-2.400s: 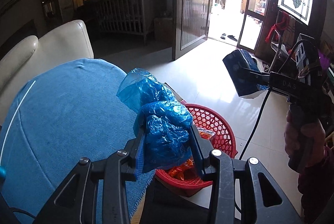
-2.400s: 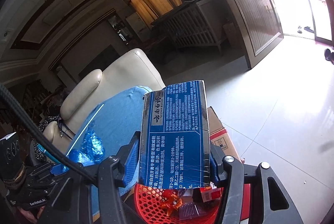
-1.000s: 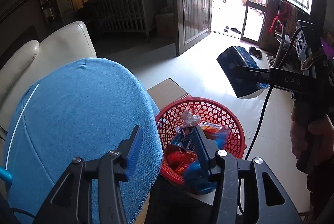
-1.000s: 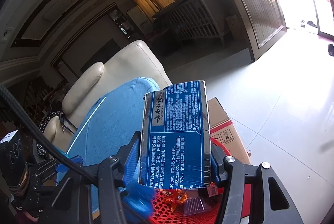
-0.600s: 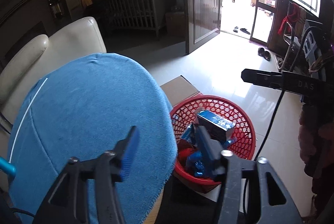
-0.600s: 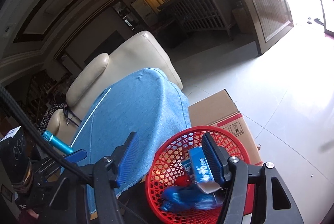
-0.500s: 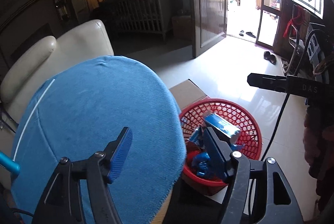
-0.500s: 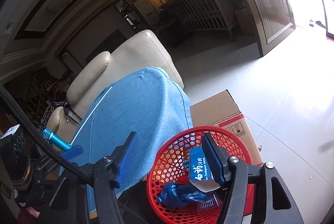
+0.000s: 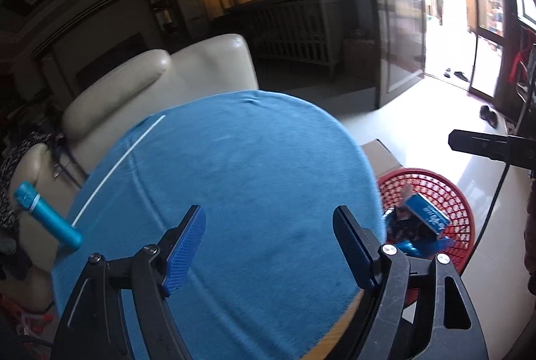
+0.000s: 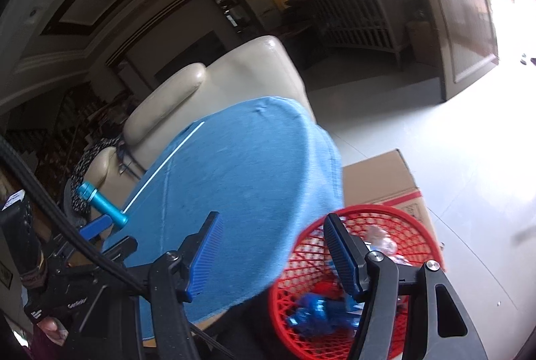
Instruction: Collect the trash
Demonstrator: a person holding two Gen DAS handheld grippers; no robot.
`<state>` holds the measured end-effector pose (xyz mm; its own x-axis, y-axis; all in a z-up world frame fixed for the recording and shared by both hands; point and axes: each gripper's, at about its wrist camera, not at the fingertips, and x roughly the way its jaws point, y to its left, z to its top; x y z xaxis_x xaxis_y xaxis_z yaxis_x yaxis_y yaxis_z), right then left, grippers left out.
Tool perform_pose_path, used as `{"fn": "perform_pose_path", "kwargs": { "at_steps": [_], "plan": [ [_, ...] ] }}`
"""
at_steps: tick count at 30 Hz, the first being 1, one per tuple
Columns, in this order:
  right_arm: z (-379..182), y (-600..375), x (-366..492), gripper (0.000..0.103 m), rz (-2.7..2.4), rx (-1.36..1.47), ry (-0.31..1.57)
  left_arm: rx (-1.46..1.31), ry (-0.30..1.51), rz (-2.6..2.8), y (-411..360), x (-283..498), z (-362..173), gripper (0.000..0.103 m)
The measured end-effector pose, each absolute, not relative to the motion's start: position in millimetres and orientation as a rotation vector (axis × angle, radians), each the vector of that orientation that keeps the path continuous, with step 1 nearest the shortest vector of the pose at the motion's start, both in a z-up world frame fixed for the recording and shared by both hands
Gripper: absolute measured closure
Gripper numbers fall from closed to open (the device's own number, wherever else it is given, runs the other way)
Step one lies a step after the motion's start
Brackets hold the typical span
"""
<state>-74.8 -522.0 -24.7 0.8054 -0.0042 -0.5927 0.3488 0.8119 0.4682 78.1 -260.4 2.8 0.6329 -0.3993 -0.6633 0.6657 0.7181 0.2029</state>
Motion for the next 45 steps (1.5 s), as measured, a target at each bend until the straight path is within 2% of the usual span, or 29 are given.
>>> {"fn": "perform_pose_path", "kwargs": {
  "at_steps": [17, 18, 20, 23, 32, 45],
  "plan": [
    [41, -358, 20, 0.037, -0.003, 0.297, 0.575, 0.249, 0.577, -0.220, -102, 122, 43, 0.023],
    [43, -351, 23, 0.037, -0.003, 0.288, 0.576, 0.245, 0.571, -0.202, -96, 121, 45, 0.023],
    [45, -336, 28, 0.037, 0.005, 0.278, 0.581, 0.231, 0.558, -0.168, -82, 121, 48, 0.013],
    [50, -316, 35, 0.037, 0.029, 0.267, 0.587, 0.216, 0.517, -0.116, -60, 115, 54, 0.011],
    [65, -261, 36, 0.037, 0.070, 0.166, 0.559, 0.152, 0.500, -0.109, -25, 103, 66, 0.011],
    [66, -233, 19, 0.037, 0.025, 0.104, 0.538, 0.121, 0.462, -0.043, -2, 80, 72, 0.011]
  ]
}}
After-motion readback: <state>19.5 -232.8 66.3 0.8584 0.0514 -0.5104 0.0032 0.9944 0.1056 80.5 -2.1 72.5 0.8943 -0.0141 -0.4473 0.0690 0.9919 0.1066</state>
